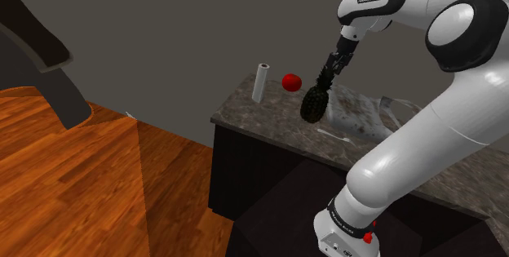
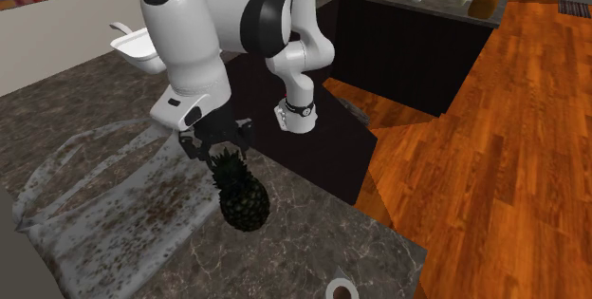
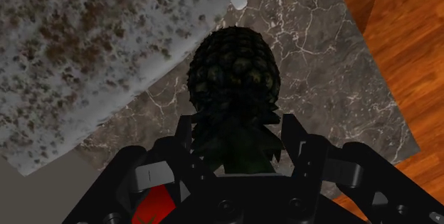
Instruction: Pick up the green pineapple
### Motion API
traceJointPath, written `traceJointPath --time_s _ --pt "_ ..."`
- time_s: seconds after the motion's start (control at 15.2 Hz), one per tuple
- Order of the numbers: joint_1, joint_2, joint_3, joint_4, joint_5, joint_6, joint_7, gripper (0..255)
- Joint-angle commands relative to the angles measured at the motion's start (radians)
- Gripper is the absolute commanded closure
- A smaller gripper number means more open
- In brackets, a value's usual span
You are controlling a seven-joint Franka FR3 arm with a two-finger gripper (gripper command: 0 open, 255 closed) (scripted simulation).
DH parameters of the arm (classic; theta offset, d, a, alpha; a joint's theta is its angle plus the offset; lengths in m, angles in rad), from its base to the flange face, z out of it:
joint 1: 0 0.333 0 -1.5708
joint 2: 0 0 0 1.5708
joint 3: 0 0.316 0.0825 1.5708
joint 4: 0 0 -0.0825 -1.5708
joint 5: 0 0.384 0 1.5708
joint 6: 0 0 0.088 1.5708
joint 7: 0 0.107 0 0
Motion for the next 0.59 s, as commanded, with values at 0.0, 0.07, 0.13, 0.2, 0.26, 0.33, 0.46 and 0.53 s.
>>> traceJointPath --time_s 0.0,0.07,0.13,0.2,0.26,0.33,0.46,0.53 --pt "0.001 -0.009 0.004 0.024 -0.003 -0.029 0.005 255" --pt "0.002 -0.009 0.005 0.037 -0.003 -0.043 0.006 255" --pt "0.002 -0.010 0.006 0.050 -0.003 -0.056 0.006 255" --pt "0.002 -0.010 0.007 0.063 -0.003 -0.069 0.006 255" --pt "0.003 -0.010 0.007 0.077 -0.003 -0.083 0.006 255" --pt "0.003 -0.010 0.008 0.091 -0.002 -0.096 0.006 255" --pt "0.004 -0.009 0.009 0.107 -0.002 -0.112 0.006 255" --pt "0.004 -0.009 0.009 0.107 -0.002 -0.112 0.006 255"
